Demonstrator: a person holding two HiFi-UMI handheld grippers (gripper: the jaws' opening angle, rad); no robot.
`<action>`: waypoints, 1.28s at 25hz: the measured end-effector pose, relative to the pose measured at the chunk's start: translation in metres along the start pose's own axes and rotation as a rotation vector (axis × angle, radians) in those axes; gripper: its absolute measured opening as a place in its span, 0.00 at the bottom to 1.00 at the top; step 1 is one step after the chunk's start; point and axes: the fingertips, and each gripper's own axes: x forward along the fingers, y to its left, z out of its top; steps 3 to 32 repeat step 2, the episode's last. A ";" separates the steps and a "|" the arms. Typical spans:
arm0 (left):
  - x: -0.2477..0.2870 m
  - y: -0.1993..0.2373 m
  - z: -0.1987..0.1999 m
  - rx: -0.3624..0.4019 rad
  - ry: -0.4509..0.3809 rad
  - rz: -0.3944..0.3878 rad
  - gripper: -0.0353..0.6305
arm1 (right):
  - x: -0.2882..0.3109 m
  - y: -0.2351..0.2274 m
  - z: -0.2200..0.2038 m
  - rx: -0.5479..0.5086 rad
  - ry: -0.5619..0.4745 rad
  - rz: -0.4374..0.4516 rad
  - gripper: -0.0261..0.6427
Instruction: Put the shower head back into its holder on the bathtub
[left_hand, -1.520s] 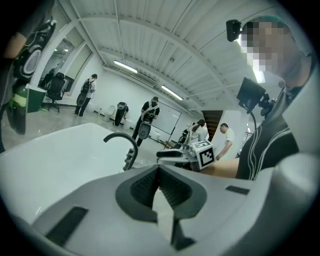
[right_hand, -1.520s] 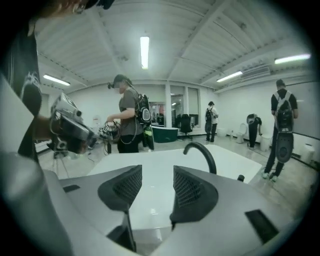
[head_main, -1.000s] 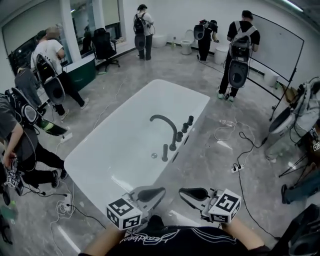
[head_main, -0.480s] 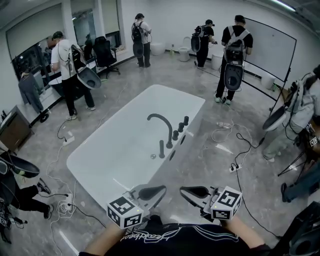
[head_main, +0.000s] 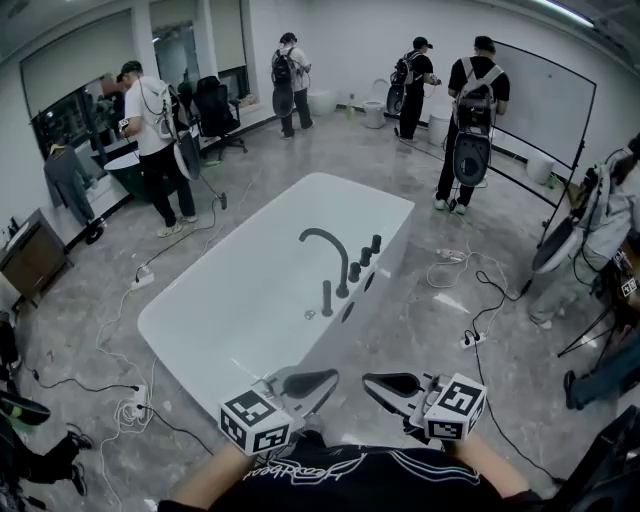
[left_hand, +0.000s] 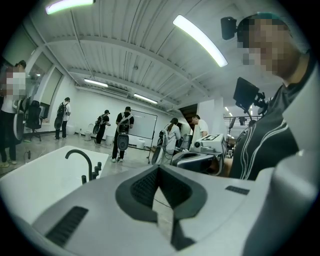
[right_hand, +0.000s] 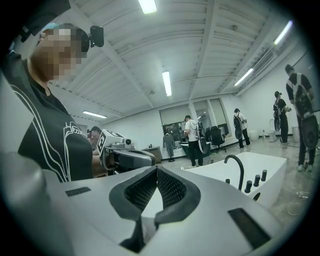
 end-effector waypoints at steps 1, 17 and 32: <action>-0.001 -0.001 0.000 0.002 -0.001 -0.001 0.06 | 0.001 0.001 0.000 -0.003 -0.001 0.001 0.06; -0.003 -0.001 0.000 0.003 -0.002 -0.001 0.06 | 0.002 0.003 0.001 -0.006 -0.003 0.002 0.06; -0.003 -0.001 0.000 0.003 -0.002 -0.001 0.06 | 0.002 0.003 0.001 -0.006 -0.003 0.002 0.06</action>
